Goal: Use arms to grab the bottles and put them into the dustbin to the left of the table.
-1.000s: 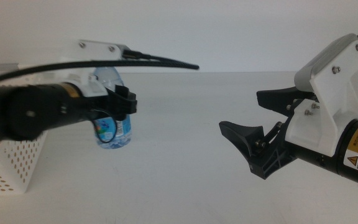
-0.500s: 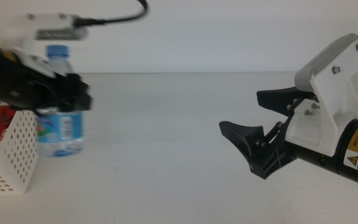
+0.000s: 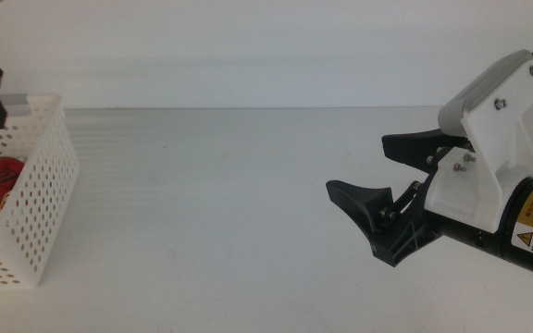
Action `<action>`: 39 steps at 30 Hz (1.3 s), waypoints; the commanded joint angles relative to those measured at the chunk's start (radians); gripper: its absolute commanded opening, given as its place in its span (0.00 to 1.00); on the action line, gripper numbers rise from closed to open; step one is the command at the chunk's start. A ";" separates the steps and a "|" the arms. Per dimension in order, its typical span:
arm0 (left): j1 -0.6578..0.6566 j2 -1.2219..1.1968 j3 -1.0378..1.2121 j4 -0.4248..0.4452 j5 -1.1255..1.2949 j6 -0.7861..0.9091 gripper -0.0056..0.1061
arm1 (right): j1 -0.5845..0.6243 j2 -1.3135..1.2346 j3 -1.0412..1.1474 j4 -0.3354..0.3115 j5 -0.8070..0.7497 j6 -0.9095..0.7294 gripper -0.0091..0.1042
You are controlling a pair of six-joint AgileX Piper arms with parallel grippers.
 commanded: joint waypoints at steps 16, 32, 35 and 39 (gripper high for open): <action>0.127 0.248 -0.139 0.067 0.089 0.028 0.01 | 0.003 -0.021 -0.022 -0.006 -0.070 -0.009 0.73; 0.127 0.354 -0.138 0.041 0.042 0.069 0.09 | 0.003 -0.021 -0.022 -0.006 -0.070 -0.009 0.73; 0.127 0.358 -0.138 0.041 0.036 0.087 0.23 | 0.003 -0.021 -0.022 -0.006 -0.070 -0.009 0.73; 0.127 0.375 -0.138 0.041 0.010 0.097 0.50 | 0.003 -0.021 -0.022 -0.006 -0.070 -0.009 0.73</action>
